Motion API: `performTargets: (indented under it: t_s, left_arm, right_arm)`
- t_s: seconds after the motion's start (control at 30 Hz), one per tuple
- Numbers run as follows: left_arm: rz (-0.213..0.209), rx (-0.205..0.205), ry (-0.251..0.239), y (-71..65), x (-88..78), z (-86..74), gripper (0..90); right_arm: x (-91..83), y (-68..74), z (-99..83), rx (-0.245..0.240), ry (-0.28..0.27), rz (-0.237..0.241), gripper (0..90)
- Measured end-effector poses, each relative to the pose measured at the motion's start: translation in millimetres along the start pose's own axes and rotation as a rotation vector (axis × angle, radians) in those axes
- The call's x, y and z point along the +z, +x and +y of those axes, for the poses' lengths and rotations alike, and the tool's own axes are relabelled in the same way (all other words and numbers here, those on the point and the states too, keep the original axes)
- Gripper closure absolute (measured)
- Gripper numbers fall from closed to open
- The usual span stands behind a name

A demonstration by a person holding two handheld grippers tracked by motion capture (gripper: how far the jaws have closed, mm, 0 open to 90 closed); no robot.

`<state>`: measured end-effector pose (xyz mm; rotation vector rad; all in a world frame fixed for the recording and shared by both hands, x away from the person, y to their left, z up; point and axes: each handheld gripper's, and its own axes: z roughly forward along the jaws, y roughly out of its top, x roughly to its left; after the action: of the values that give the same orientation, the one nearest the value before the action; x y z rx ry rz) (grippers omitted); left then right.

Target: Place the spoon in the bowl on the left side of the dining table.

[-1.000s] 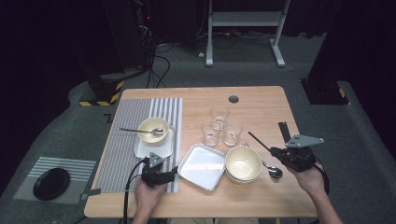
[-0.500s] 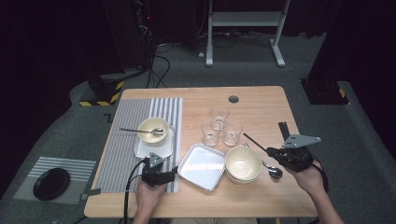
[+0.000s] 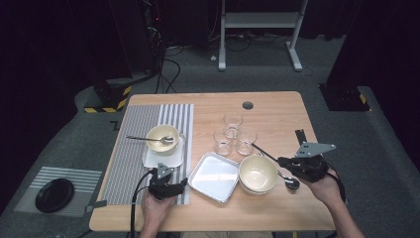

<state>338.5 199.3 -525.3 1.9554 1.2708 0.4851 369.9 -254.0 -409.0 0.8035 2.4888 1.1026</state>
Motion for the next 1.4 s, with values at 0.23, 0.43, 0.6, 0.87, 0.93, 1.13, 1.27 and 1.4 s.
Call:
performTargets:
  t_s: [0.23,0.43,0.6,0.87,0.93,1.13,1.27,1.4]
  left_arm:
    - [-0.022,-0.011,-0.014,1.0,-7.1,2.8,30.1]
    - [-0.083,0.017,-0.030,-2.6,-14.4,11.0,30.9]
    - [-0.159,0.013,-0.034,-5.3,-18.0,19.0,32.7]
    - [-0.201,0.028,-0.052,-10.3,-22.4,30.3,33.0]
    - [-0.208,0.038,-0.054,-11.3,-23.5,33.3,33.1]
    - [-0.216,0.042,-0.065,-12.4,-25.5,41.9,33.8]
    - [-0.227,0.076,-0.078,-12.1,-28.8,47.3,32.6]
    - [-0.244,0.042,-0.090,-11.4,-30.5,49.6,31.5]
  right_arm:
    - [1.6,0.5,5.0,-0.040,0.002,0.023,86.0]
    - [4.1,3.2,8.3,-0.042,0.000,0.050,86.0]
    - [7.0,5.2,12.4,-0.078,0.012,0.079,86.0]
    - [9.6,8.9,16.8,-0.092,0.016,0.114,86.0]
    - [10.1,9.2,18.4,-0.109,0.018,0.118,86.0]
    - [11.1,12.1,22.5,-0.123,0.019,0.134,86.0]
    - [12.9,12.7,24.9,-0.132,0.013,0.142,86.0]
    - [15.5,14.2,27.5,-0.134,0.017,0.154,86.0]
